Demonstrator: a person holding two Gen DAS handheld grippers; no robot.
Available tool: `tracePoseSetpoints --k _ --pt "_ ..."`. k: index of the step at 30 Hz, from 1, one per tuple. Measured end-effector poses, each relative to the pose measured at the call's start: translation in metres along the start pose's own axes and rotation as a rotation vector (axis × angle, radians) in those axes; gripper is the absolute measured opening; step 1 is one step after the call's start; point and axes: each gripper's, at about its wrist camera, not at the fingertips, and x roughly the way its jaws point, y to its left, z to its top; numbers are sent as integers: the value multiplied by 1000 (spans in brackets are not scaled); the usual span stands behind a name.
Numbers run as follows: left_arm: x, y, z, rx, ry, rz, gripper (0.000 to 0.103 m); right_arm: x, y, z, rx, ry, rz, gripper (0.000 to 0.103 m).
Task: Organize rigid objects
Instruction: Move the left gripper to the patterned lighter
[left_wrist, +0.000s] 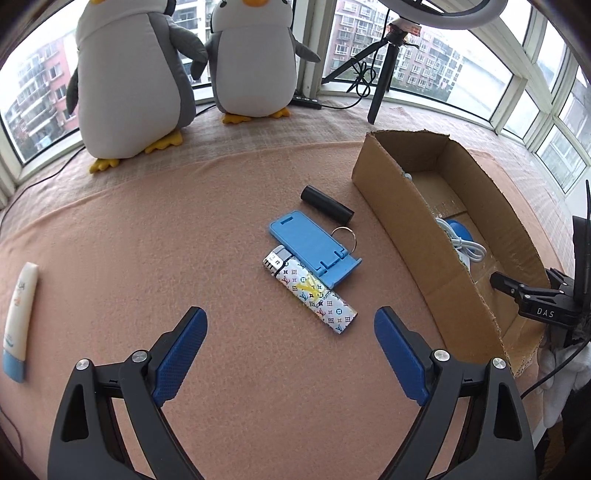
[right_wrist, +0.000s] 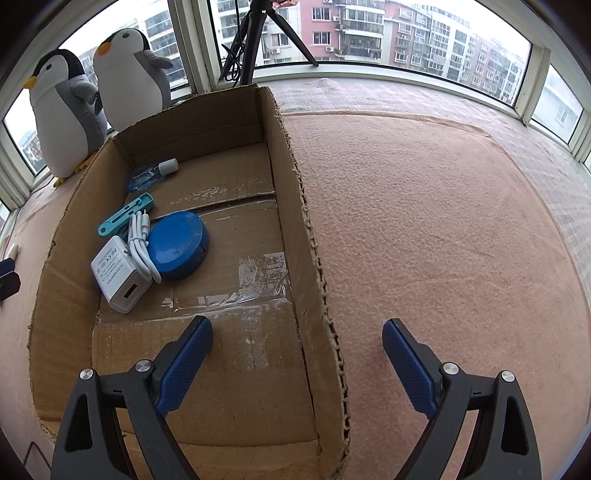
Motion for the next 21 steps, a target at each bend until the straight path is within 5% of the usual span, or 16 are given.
tracePoseSetpoints --k 12,21 --pt "29 -8 5 -61 62 42 80 0 0 0 -1 0 0 91" --pt "40 -13 11 -37 81 91 55 -1 1 0 -4 1 -2 91"
